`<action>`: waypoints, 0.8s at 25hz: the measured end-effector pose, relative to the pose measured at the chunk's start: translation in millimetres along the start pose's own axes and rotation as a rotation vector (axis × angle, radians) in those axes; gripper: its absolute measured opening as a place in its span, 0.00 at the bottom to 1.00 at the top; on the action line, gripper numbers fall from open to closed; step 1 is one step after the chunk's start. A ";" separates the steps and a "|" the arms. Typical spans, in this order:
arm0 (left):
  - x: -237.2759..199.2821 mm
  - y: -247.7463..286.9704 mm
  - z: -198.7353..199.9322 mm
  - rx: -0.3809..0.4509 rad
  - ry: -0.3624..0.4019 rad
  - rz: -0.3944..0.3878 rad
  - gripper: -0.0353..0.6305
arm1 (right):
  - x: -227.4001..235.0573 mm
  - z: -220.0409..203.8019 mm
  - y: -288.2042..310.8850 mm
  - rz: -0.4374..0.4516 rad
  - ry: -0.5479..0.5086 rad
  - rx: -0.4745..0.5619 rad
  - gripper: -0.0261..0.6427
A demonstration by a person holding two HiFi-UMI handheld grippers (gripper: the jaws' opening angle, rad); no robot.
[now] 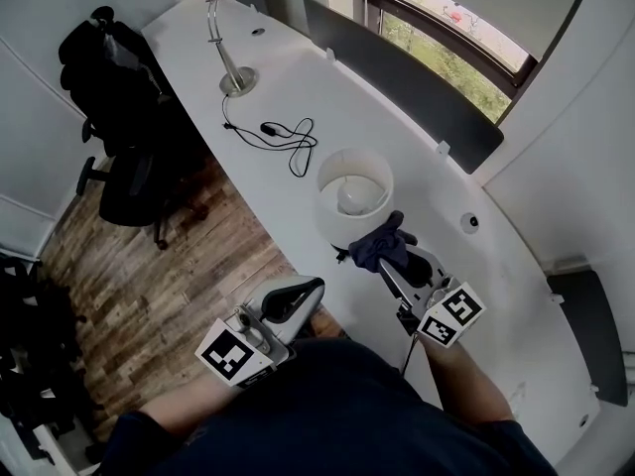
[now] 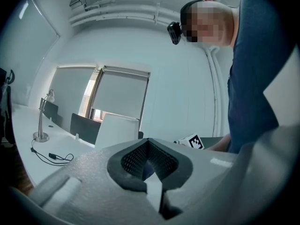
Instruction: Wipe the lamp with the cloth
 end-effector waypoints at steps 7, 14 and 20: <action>2.2 -2.5 -3.5 -0.035 0.003 0.024 0.06 | 14.2 -30.6 1.5 -0.019 -0.005 -0.057 0.22; 5.7 2.7 2.5 0.019 0.032 0.008 0.06 | 23.1 -45.8 -0.5 -0.049 -0.002 -0.105 0.22; 9.3 4.2 0.5 -0.003 0.018 -0.003 0.06 | 21.1 -22.8 -1.9 -0.008 -0.049 -0.080 0.22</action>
Point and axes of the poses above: the fingertips, and each gripper's own axes: y forward along the fingers, x to its right, z out of its top, the point moved 6 cm from there along -y, backward along the fingers, and after that the axes turned 12 degrees about -z, right-handed, at the moved point
